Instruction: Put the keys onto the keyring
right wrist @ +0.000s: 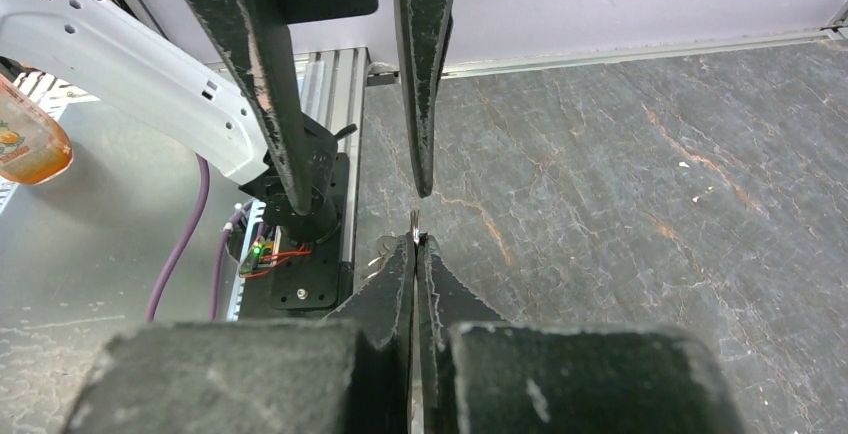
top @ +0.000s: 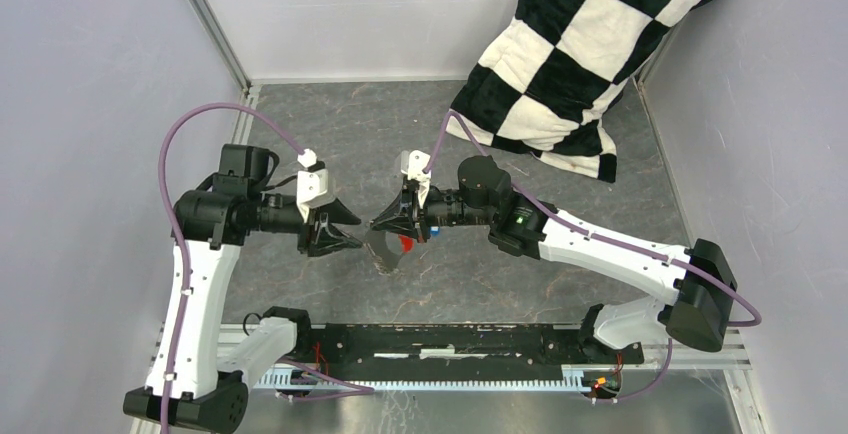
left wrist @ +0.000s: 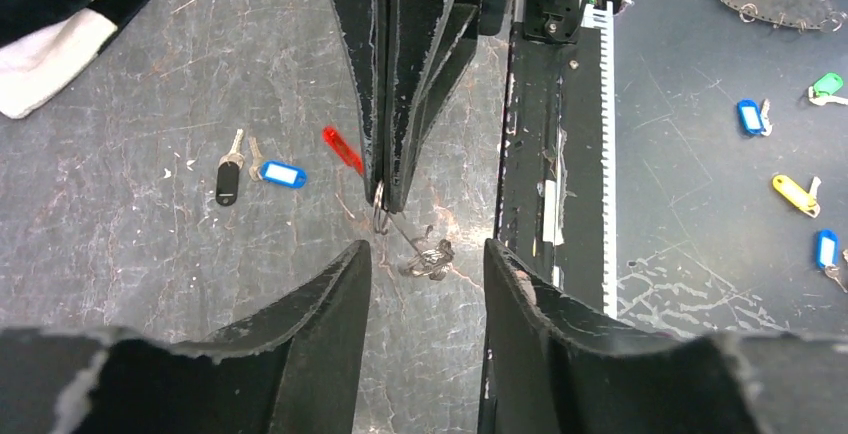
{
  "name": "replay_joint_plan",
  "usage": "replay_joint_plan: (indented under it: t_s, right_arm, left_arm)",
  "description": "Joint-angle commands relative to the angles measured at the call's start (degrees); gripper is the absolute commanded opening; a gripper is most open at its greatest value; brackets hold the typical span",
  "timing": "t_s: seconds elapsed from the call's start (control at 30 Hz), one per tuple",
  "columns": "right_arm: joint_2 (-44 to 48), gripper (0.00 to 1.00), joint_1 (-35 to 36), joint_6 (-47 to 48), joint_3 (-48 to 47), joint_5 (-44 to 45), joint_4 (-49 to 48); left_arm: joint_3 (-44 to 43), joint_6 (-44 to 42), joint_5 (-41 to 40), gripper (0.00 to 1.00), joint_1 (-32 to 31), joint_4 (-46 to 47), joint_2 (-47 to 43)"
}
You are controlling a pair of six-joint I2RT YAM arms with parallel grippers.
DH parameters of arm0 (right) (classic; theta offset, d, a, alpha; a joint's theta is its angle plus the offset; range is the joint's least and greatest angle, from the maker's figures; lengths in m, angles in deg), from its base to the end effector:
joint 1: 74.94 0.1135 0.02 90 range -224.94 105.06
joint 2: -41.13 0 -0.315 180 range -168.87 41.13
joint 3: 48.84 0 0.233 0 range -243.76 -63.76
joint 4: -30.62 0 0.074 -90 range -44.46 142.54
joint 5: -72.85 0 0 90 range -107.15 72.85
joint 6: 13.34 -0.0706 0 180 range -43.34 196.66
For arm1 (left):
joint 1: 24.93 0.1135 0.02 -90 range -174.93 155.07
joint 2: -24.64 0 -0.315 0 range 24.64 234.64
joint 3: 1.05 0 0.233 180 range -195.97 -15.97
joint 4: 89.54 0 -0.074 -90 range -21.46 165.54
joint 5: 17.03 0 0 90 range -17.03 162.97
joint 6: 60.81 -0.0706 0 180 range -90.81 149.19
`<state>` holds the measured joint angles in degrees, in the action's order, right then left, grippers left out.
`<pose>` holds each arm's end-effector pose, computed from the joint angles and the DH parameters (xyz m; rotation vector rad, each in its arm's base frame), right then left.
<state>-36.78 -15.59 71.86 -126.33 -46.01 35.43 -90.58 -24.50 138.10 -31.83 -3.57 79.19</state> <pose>0.1350 0.2946 0.4074 -1.1768 1.3783 1.2398 0.0733 -0.0734 0.4148 1.3425 1.5818 -0.9729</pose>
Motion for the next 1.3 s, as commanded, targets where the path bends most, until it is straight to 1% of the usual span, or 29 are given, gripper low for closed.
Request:
replay_joint_plan:
  t_s: [0.0, 0.33, 0.6, 0.7, 0.8, 0.87, 0.9, 0.97, 1.0, 1.17, 1.27]
  right_arm:
    - [1.02, 0.0, 0.13, 0.36, -3.57, -1.1, -2.61]
    - [0.54, 0.0, 0.63, 0.66, -4.47, -2.98, -1.99]
    - [-0.18, 0.0, 1.2, 1.11, -5.3, -3.13, -1.58]
    - [-0.56, 0.0, 1.54, 1.37, -5.84, -3.22, -1.07]
    - [-0.94, 0.0, 1.8, 1.7, -6.06, -3.18, -0.4]
    - [-0.93, 0.0, 1.9, 1.84, -5.93, -3.15, -0.26]
    - [-0.93, 0.0, 1.98, 1.81, -5.87, -3.06, -0.26]
    - [-0.9, 0.0, 2.08, 1.85, -5.8, -3.09, -0.23]
    - [-0.86, 0.0, 2.13, 1.85, -5.8, -3.14, -0.2]
    - [-0.93, 0.0, 2.37, 2.44, -5.89, -3.7, 0.75]
    - [-0.55, 0.0, 2.38, 2.6, -5.54, -3.94, 1.22]
  left_arm:
    - [-0.43, -1.43, 2.71, 0.49, -0.54, 0.89, 1.8]
    - [-1.41, -2.04, 3.07, 0.48, -1.72, 0.89, 4.31]
    - [-1.57, -1.53, 2.73, 0.31, -1.89, 0.98, 3.76]
    - [-1.46, -1.33, 2.82, 0.3, -1.89, 1.25, 3.8]
    - [-1.63, 0.15, 2.73, 0.33, -1.93, 2.59, 3.71]
    - [-1.69, 0.4, 2.6, 0.32, -1.98, 3.04, 3.65]
    - [-1.68, 0.12, 2.49, 0.26, -1.98, 3.16, 3.6]
    - [-1.41, -0.04, 1.82, 0.06, -1.98, 3.39, 3.49]
    - [-1.23, 0.57, 1.46, 0.03, -1.98, 3.93, 3.4]
    - [-0.75, 3.18, 0.62, 0.05, -1.98, 7.5, 2.37]
    - [-0.16, 2.46, 0.09, 0.02, -1.98, 8.85, 1.09]
